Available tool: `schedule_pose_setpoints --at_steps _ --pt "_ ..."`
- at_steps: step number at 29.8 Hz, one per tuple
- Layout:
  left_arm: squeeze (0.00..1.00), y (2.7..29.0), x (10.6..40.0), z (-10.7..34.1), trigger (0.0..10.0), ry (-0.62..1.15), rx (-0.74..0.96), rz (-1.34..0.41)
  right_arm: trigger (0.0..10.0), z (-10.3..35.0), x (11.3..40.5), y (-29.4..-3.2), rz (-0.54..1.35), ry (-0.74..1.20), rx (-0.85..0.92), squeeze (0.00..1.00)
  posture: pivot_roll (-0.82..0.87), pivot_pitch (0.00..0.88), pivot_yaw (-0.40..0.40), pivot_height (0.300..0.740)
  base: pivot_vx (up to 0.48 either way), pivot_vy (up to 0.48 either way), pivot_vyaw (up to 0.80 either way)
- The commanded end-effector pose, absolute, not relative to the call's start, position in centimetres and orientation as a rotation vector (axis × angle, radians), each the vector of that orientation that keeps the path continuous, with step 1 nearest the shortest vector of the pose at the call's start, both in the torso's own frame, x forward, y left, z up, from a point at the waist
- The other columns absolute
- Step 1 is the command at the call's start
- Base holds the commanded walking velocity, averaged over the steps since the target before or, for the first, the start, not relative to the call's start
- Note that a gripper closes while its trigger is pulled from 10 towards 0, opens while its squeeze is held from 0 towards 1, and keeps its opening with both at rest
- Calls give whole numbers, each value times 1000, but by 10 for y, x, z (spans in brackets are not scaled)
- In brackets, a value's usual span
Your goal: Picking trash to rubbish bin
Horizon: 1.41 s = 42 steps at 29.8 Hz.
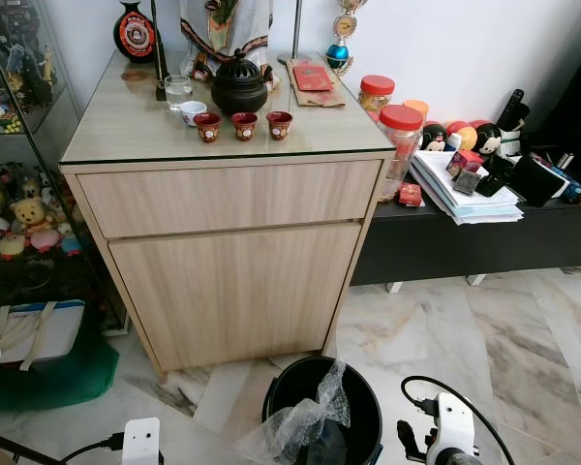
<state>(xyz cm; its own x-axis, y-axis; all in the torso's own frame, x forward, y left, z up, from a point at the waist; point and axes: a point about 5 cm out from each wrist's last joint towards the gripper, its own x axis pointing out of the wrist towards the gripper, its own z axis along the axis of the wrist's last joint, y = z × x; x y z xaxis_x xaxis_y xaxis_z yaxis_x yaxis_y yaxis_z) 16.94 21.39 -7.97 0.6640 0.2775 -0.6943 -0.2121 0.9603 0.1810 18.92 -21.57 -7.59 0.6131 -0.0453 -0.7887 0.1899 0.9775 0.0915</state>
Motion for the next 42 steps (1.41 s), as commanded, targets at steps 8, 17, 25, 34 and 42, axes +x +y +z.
schedule_pose_setpoints --at_steps 8,17,25,34,42 --pt "0 210 165 -83 10000 826 76 253 10000 -74 191 -219 -159 885 181 0 -97 19 -96 740 0 0 0" --pt "0 208 164 -84 10000 829 71 242 10000 -75 190 -218 -159 880 188 0 -100 34 -94 740 -193 0 0" --pt "0 206 166 -84 10000 827 66 232 10000 -74 191 -218 -158 880 185 0 -101 34 -96 740 -345 0 0" --pt "0 205 166 -84 10000 828 64 228 10000 -74 191 -218 -155 880 183 0 -106 31 -98 740 -391 0 0" --pt "0 203 166 -84 10000 830 60 225 10000 -74 191 -218 -153 881 181 0 -109 32 -101 740 -377 0 0"
